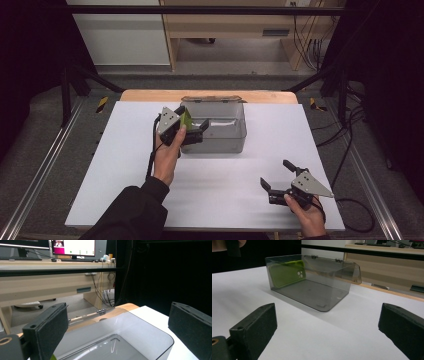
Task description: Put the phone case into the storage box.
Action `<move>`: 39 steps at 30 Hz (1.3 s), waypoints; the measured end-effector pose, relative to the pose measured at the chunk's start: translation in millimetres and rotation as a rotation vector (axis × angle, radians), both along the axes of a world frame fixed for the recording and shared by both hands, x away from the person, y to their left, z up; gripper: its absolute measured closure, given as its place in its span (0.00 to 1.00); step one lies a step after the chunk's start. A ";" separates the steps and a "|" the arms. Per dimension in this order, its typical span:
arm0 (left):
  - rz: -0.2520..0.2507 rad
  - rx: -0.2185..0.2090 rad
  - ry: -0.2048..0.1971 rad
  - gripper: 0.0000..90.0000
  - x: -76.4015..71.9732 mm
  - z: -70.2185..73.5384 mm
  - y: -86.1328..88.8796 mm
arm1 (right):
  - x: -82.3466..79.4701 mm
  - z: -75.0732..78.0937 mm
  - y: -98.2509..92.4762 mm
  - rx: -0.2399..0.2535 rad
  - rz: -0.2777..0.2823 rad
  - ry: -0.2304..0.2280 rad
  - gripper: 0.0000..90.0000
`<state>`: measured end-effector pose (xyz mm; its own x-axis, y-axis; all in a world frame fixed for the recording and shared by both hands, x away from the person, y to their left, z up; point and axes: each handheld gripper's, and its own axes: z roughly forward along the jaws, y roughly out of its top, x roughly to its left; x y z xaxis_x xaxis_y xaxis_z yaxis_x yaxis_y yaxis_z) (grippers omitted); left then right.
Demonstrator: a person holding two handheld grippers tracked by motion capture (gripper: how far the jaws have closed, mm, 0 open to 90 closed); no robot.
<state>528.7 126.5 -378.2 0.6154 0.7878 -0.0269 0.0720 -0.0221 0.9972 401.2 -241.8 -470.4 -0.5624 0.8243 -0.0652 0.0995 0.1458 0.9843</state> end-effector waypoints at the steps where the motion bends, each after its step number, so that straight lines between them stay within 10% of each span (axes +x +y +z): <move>1: 0.001 -0.001 0.000 0.03 -0.5 0.1 0.7 | -0.2 0.2 0.2 0.000 -0.001 -0.002 0.02; 39: 0.061 -0.019 -0.057 0.03 0.3 17.6 39.4 | -0.9 0.9 0.8 0.007 -0.004 -0.014 0.02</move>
